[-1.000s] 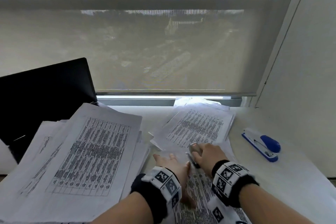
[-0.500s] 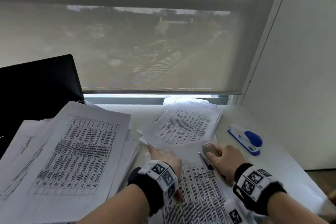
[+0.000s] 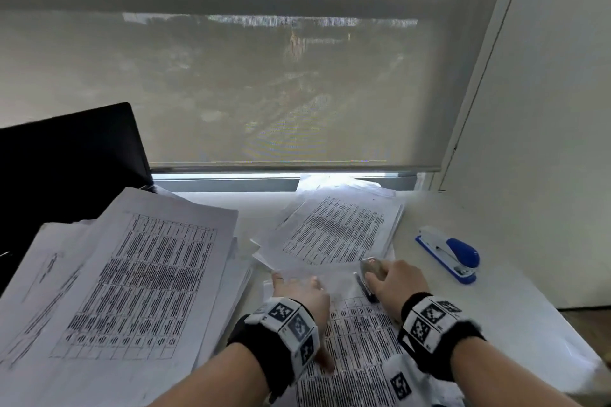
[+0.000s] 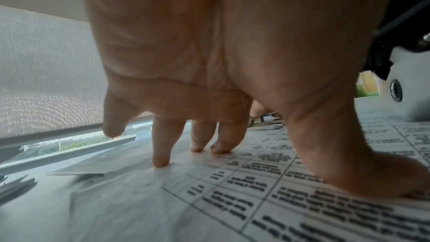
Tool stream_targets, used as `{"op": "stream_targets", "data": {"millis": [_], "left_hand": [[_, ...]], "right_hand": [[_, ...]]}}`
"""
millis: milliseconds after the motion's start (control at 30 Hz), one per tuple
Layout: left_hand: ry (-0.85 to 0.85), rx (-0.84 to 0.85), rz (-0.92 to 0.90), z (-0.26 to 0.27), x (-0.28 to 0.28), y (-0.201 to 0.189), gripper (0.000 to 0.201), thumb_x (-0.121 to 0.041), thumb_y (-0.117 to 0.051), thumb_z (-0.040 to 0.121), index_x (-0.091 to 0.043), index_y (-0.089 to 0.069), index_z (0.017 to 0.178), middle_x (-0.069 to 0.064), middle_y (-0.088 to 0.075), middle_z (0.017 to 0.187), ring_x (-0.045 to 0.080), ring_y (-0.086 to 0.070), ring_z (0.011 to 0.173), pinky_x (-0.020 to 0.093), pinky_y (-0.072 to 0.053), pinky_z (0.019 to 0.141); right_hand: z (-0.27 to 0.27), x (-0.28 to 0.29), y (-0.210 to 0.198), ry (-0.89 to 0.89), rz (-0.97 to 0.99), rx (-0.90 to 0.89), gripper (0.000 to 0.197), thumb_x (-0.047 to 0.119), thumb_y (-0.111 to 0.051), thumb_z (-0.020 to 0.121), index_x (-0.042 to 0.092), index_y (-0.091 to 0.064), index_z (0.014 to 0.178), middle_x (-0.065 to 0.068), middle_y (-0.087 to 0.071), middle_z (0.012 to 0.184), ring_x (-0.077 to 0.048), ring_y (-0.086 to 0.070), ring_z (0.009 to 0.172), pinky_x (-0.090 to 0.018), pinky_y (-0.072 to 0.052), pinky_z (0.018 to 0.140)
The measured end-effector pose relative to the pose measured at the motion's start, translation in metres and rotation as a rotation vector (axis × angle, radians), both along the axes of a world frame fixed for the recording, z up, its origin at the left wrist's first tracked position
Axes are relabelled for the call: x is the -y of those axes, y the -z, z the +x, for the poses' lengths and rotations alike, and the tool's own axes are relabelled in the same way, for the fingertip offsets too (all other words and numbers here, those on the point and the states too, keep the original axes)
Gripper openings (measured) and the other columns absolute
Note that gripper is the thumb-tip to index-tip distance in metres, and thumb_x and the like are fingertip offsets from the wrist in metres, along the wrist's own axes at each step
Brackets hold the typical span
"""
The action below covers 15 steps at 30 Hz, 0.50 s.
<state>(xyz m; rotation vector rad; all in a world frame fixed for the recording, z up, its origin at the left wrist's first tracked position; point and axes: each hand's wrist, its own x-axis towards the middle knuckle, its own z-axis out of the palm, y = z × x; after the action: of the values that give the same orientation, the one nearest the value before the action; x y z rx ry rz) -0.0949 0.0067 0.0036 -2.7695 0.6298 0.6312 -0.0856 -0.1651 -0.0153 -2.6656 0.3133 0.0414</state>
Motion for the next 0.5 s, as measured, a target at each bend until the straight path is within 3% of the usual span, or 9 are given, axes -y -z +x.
{"op": "stream_targets", "data": {"millis": [133,233,367,433,500], "left_hand": [[-0.023,-0.014,0.008,-0.003,0.004,-0.004,0.124,-0.066,-0.075,0.066,-0.001,-0.015,0.151,0.013,-0.033,0.153,0.041,-0.033,0.138,0.07,-0.01,0.111],[-0.064,-0.046,0.003,-0.003,0.006,-0.005,0.12,-0.061,-0.076,0.07,-0.001,-0.011,0.152,0.013,-0.024,0.158,0.043,-0.027,0.141,0.071,-0.006,0.111],[-0.105,-0.065,0.001,-0.003,0.008,-0.003,0.118,-0.053,-0.074,0.078,0.003,0.0,0.151,0.017,-0.019,0.159,0.045,-0.021,0.143,0.073,-0.002,0.11],[-0.116,-0.081,0.024,-0.005,0.009,0.0,0.117,-0.051,-0.077,0.075,0.002,-0.006,0.151,0.021,-0.025,0.156,0.046,-0.026,0.141,0.073,-0.008,0.11],[-0.062,-0.045,0.03,-0.01,0.011,-0.001,0.102,-0.046,-0.081,0.072,-0.013,-0.024,0.15,0.018,-0.037,0.151,0.043,-0.04,0.133,0.075,-0.02,0.104]], "right_hand": [[0.018,-0.005,0.006,0.14,0.044,0.029,0.038,0.042,-0.055,0.09,0.01,-0.067,0.105,-0.01,-0.07,0.098,-0.025,-0.064,0.091,-0.026,-0.047,0.077],[0.022,0.001,0.003,0.226,0.171,0.097,0.039,0.041,-0.054,0.092,0.011,-0.065,0.114,-0.01,-0.07,0.1,-0.026,-0.063,0.086,-0.025,-0.045,0.075],[-0.001,0.023,0.0,0.185,0.283,0.138,0.034,0.037,-0.054,0.092,0.009,-0.063,0.11,-0.007,-0.067,0.082,-0.032,-0.068,0.08,-0.043,-0.057,0.078],[-0.03,0.043,-0.003,0.166,0.312,0.148,0.029,0.031,-0.055,0.093,0.008,-0.058,0.11,-0.005,-0.064,0.083,-0.029,-0.065,0.078,-0.042,-0.055,0.079],[-0.067,0.071,-0.008,0.218,0.368,0.147,0.027,0.029,-0.056,0.093,0.014,-0.05,0.115,-0.005,-0.064,0.092,-0.028,-0.063,0.081,-0.044,-0.053,0.082]]}}
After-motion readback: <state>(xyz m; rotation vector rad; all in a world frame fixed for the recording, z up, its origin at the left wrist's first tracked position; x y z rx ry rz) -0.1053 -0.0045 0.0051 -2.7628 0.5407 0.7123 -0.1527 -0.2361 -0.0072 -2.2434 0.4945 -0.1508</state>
